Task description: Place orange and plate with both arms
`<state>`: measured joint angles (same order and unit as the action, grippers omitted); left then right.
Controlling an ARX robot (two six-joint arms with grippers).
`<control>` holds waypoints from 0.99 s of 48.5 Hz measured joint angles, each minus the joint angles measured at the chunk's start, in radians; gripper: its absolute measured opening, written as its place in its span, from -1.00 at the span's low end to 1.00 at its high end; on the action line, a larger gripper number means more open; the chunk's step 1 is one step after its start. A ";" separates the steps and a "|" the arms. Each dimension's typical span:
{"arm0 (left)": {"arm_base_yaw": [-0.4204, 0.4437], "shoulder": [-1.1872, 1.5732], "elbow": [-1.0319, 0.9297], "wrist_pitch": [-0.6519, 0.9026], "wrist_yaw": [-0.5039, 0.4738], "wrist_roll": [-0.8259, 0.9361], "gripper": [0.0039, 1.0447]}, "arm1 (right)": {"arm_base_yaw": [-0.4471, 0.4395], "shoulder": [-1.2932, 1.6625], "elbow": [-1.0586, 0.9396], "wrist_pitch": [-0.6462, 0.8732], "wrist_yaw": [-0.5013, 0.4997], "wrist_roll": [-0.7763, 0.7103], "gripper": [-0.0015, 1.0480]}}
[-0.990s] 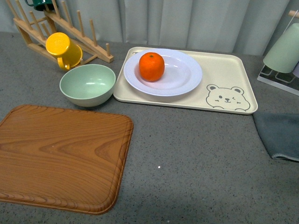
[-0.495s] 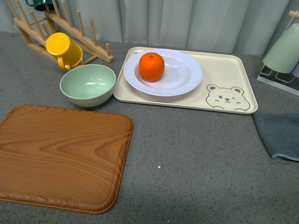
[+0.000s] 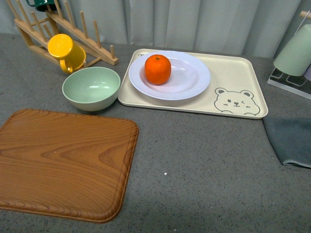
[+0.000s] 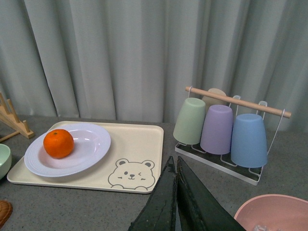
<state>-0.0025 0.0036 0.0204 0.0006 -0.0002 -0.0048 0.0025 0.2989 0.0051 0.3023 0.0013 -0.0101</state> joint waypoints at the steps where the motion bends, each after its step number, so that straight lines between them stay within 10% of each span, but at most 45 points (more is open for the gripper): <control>1: 0.000 0.000 0.000 0.000 0.000 0.000 0.88 | 0.000 -0.010 0.000 -0.010 0.000 0.000 -0.98; 31: 0.000 0.000 0.000 0.000 0.000 0.000 0.88 | 0.000 -0.294 0.001 -0.300 -0.003 0.000 -0.98; 48: 0.000 0.000 0.000 0.000 0.000 0.000 0.88 | 0.000 -0.294 0.001 -0.301 -0.003 0.000 0.07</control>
<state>-0.0025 0.0032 0.0204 0.0006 -0.0002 -0.0048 0.0025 0.0044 0.0059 0.0017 -0.0013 -0.0101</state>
